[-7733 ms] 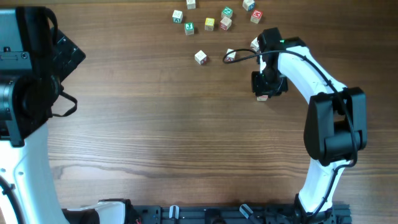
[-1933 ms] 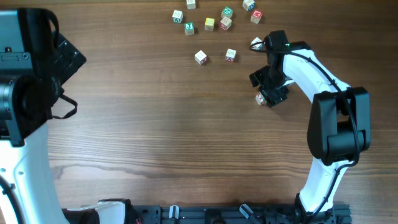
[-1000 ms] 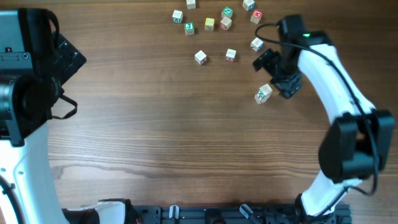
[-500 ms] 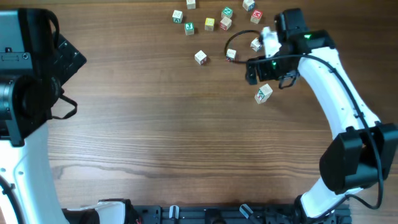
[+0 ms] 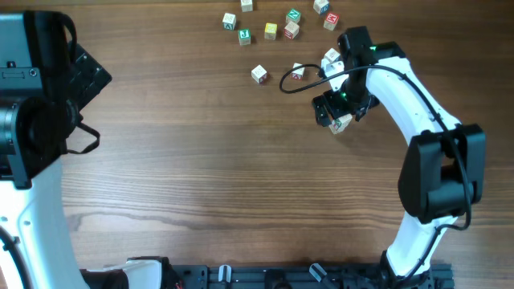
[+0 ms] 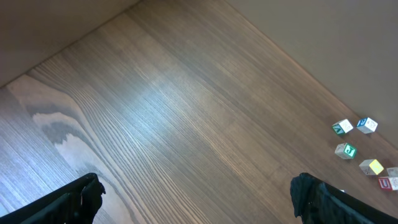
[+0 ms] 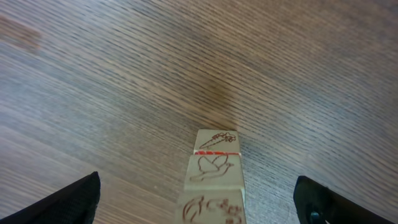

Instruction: Form a tower

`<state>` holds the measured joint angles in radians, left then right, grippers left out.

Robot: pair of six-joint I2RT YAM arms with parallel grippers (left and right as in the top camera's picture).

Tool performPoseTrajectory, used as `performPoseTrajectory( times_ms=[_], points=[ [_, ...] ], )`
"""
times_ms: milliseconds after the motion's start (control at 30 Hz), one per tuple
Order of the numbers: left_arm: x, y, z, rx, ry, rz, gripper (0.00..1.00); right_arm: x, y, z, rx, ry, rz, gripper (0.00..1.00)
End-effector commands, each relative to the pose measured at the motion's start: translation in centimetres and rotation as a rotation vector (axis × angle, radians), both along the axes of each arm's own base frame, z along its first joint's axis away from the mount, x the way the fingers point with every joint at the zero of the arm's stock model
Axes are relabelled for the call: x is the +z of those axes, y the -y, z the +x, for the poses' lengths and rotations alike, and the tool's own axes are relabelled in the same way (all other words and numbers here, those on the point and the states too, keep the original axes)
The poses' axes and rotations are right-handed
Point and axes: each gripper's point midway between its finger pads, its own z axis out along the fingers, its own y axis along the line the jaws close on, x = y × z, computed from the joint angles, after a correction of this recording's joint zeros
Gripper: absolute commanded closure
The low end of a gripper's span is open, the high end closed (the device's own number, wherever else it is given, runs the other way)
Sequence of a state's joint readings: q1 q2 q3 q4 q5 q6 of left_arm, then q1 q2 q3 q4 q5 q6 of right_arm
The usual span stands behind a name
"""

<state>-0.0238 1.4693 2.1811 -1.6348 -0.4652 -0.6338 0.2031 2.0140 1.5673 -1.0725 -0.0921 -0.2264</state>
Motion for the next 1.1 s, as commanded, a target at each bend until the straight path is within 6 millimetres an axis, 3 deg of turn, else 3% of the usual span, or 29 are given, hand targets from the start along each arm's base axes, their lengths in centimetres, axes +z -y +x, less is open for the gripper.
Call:
performPoseTrajectory(
  times_ms=[0,433,733,1067],
  points=[
    [-0.3,-0.1,0.1,0.007,-0.009,-0.005,0.00,-1.8,0.3,-0.5,0.007,-0.048,-0.027,0.00],
    [-0.3,-0.1,0.1,0.007,-0.010,-0.005,0.00,-2.5,0.9,-1.0,-0.050,-0.082,-0.066,0.00],
    [-0.3,-0.1,0.1,0.007,-0.010,-0.005,0.00,-3.5,-0.1,-2.1,-0.031,-0.102,-0.079,0.00],
    [-0.3,-0.1,0.1,0.007,-0.010,-0.005,0.00,-3.7,0.7,-1.5,-0.060,-0.072,-0.125,0.05]
  ],
)
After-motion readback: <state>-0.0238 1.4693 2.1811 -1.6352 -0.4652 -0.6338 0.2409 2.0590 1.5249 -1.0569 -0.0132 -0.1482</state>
